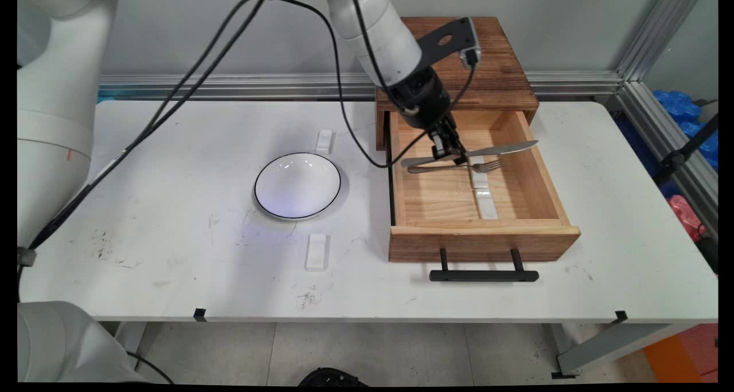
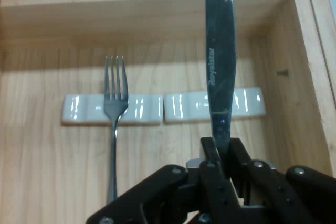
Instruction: Place the picked object into the drawer
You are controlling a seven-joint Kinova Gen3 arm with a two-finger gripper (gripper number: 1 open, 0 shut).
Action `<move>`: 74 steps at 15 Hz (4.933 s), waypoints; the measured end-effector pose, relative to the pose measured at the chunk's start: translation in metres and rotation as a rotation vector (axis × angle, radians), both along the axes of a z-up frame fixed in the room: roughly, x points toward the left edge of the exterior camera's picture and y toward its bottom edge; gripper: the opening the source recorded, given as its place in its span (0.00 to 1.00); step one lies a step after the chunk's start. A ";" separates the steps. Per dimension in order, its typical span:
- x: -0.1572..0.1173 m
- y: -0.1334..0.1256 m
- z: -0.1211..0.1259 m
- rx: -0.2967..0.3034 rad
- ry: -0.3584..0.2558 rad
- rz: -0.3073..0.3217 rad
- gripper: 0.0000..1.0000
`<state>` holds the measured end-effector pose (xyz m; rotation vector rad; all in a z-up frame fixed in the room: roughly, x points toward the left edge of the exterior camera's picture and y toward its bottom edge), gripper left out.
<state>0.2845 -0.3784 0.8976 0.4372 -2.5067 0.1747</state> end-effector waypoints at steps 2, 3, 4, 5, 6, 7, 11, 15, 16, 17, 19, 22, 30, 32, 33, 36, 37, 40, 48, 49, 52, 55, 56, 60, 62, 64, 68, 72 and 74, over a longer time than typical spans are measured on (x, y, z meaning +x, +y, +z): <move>-0.009 -0.006 -0.007 0.010 0.005 0.007 0.00; -0.014 -0.009 -0.011 0.016 0.007 0.011 0.00; -0.019 -0.013 -0.014 0.020 0.010 0.016 0.00; -0.023 -0.015 -0.017 0.024 0.012 0.020 0.00; -0.026 -0.018 -0.020 0.029 0.015 0.023 0.00; -0.031 -0.020 -0.023 0.036 0.017 0.028 0.00; -0.040 -0.024 -0.034 0.060 0.017 0.035 0.00; -0.046 -0.026 -0.046 0.087 0.013 0.040 0.00; -0.047 -0.025 -0.048 0.093 0.011 0.042 0.00; -0.048 -0.025 -0.050 0.099 0.009 0.043 0.00; -0.049 -0.025 -0.054 0.107 0.006 0.045 0.00; -0.050 -0.025 -0.057 0.116 0.002 0.046 0.00; -0.048 -0.024 -0.063 0.134 -0.013 0.053 0.00; -0.047 -0.023 -0.063 0.138 -0.017 0.054 0.00; -0.047 -0.023 -0.063 0.139 -0.018 0.055 0.00; -0.045 -0.021 -0.062 0.143 -0.022 0.056 0.00; -0.044 -0.020 -0.061 0.145 -0.023 0.056 0.00; -0.042 -0.018 -0.061 0.149 -0.028 0.056 0.00; -0.038 -0.013 -0.063 0.156 -0.037 0.050 0.00; -0.038 -0.013 -0.064 0.156 -0.036 0.048 0.00; -0.038 -0.013 -0.066 0.155 -0.035 0.041 0.00; -0.039 -0.014 -0.069 0.151 -0.032 0.031 0.00; -0.040 -0.014 -0.071 0.149 -0.031 0.028 0.00; -0.039 -0.018 -0.077 0.144 -0.029 0.022 0.00; -0.039 -0.019 -0.080 0.143 -0.030 0.022 0.00; -0.038 -0.021 -0.085 0.143 -0.031 0.022 0.00; -0.038 -0.024 -0.093 0.145 -0.030 0.023 0.00; -0.040 -0.026 -0.099 0.147 -0.025 0.028 0.00; -0.041 -0.027 -0.101 0.148 -0.022 0.030 0.00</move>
